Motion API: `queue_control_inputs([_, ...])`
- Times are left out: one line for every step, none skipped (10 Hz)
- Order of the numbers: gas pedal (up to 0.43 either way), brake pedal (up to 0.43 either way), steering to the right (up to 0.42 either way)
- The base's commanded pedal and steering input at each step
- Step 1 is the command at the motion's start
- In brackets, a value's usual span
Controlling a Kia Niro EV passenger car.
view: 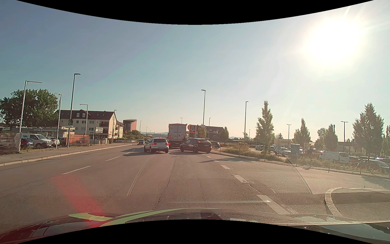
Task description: Follow the waypoints while adhering to traffic rules and regulations
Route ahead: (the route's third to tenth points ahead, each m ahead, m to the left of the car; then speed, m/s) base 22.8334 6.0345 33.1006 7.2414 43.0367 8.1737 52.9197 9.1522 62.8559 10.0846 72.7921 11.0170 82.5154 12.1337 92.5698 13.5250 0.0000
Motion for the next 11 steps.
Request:
queue_control_inputs([0.000,0.232,-0.019])
queue_control_inputs([0.000,0.232,-0.019])
queue_control_inputs([0.000,0.238,-0.019])
queue_control_inputs([0.000,0.232,-0.019])
queue_control_inputs([0.000,0.232,-0.019])
queue_control_inputs([0.000,0.232,-0.019])
queue_control_inputs([0.000,0.232,-0.019])
queue_control_inputs([0.000,0.232,-0.019])
queue_control_inputs([0.000,0.232,-0.019])
queue_control_inputs([0.000,0.232,-0.019])
queue_control_inputs([0.000,0.232,-0.019])
